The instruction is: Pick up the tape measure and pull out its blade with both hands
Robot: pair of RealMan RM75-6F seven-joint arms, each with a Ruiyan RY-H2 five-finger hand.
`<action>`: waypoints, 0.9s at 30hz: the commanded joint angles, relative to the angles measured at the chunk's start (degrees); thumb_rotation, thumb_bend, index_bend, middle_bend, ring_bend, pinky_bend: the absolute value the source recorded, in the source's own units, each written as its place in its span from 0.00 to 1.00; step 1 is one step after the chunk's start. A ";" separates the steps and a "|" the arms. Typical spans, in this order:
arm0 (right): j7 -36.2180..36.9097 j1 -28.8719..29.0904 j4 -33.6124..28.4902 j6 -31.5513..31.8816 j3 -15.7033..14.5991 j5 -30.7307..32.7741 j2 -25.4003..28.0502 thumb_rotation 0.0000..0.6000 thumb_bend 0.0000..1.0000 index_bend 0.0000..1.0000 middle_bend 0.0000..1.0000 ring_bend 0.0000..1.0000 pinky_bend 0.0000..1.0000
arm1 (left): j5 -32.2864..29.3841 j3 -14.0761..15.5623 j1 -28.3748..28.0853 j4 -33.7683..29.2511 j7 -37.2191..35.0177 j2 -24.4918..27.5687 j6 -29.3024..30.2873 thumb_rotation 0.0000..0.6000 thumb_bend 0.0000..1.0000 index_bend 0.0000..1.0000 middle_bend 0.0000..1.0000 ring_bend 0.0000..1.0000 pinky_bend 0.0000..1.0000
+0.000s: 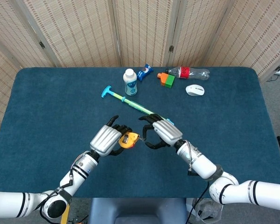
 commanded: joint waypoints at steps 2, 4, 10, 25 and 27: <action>0.08 0.02 0.20 0.04 -0.05 0.13 0.03 1.00 0.37 0.55 0.17 0.11 0.00 | -0.08 0.15 -0.01 0.09 -0.08 0.03 -0.04 1.00 0.38 0.47 0.47 0.37 0.05; 0.26 0.07 0.39 0.10 0.02 0.24 -0.09 1.00 0.37 0.56 0.17 0.11 0.00 | -0.01 0.30 -0.05 0.03 -0.01 0.03 -0.06 1.00 0.38 0.47 0.47 0.37 0.05; 0.43 0.24 0.87 0.25 0.06 0.13 -0.47 1.00 0.37 0.58 0.18 0.11 0.00 | -0.16 0.34 -0.16 0.02 0.05 0.01 -0.02 1.00 0.38 0.47 0.47 0.37 0.05; 1.11 0.39 1.46 0.47 0.21 0.30 -0.63 1.00 0.48 0.60 0.21 0.13 0.00 | -0.24 0.99 0.18 0.91 -0.66 0.26 -0.05 1.00 0.38 0.47 0.47 0.37 0.05; 1.21 0.34 1.42 0.52 0.21 0.22 -0.48 1.00 0.50 0.60 0.21 0.13 0.00 | -0.10 1.14 0.29 1.12 -0.84 0.27 -0.06 1.00 0.38 0.47 0.47 0.37 0.05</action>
